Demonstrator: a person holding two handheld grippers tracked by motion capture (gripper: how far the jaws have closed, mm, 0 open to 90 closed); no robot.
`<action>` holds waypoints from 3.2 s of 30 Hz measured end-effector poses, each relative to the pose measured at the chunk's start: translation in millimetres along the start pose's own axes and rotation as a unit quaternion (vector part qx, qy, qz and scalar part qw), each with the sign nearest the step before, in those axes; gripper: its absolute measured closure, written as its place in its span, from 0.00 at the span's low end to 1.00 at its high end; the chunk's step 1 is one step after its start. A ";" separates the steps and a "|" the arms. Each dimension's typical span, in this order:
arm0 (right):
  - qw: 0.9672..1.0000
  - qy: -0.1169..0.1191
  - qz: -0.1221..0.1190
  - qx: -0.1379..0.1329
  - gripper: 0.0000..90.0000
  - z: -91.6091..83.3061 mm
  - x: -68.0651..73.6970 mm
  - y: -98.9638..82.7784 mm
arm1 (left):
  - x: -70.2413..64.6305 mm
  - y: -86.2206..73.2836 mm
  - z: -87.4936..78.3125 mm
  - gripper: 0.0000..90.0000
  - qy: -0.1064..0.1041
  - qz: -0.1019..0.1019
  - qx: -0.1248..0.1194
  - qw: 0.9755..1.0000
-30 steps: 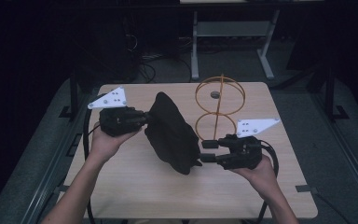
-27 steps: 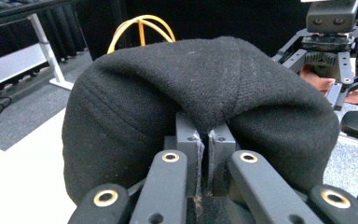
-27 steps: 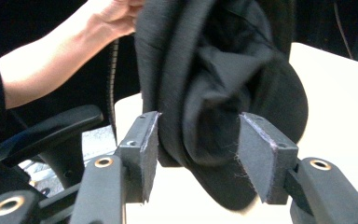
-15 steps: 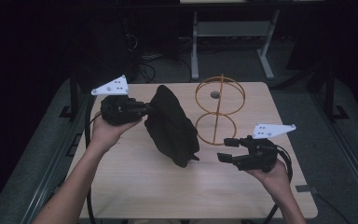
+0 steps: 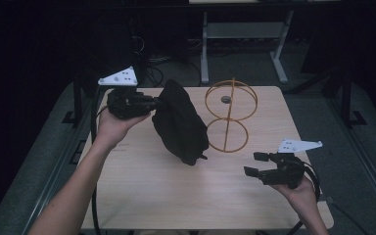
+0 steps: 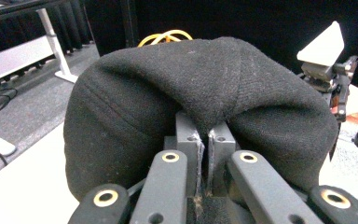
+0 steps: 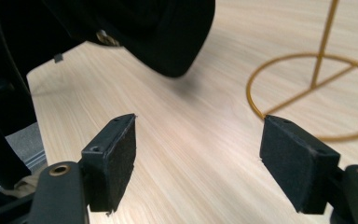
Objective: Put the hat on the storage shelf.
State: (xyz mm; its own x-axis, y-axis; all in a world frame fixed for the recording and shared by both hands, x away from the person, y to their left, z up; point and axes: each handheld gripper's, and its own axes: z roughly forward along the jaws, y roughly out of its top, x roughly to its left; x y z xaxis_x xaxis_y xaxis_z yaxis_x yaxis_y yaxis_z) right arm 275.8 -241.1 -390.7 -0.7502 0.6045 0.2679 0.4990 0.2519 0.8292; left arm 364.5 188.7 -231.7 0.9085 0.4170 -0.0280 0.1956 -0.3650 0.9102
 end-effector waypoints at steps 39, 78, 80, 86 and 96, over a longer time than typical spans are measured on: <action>0.997 -0.052 0.047 -0.030 0.26 -31.4 -33.3 -30.5 | 37.3 105.8 75.8 0.97 -0.028 -0.007 0.014 0.999; 0.995 -0.065 0.056 -0.042 0.26 -40.0 -43.7 -40.6 | 39.2 123.3 195.3 0.96 -0.048 -0.045 0.058 0.996; 0.995 -0.065 0.056 -0.042 0.26 -39.4 -43.7 -40.4 | 37.6 124.2 202.8 0.96 -0.053 -0.050 0.067 0.995; 0.996 -0.061 0.054 -0.036 0.26 -35.1 -41.5 -41.9 | 28.5 128.2 224.6 0.79 -0.064 -0.051 0.107 0.991; 0.996 -0.064 0.056 -0.039 0.27 -36.9 -41.4 -44.8 | 21.7 129.1 222.5 0.65 -0.046 -0.033 0.120 0.991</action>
State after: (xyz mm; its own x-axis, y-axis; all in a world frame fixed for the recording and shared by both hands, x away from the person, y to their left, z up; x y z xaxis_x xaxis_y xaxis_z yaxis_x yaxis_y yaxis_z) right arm 268.5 -305.3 -420.9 -0.6282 0.7176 0.3007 0.5374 0.1208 0.8346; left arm 491.7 -34.5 -206.7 0.9189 0.3720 -0.1315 0.3269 -0.5313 0.7816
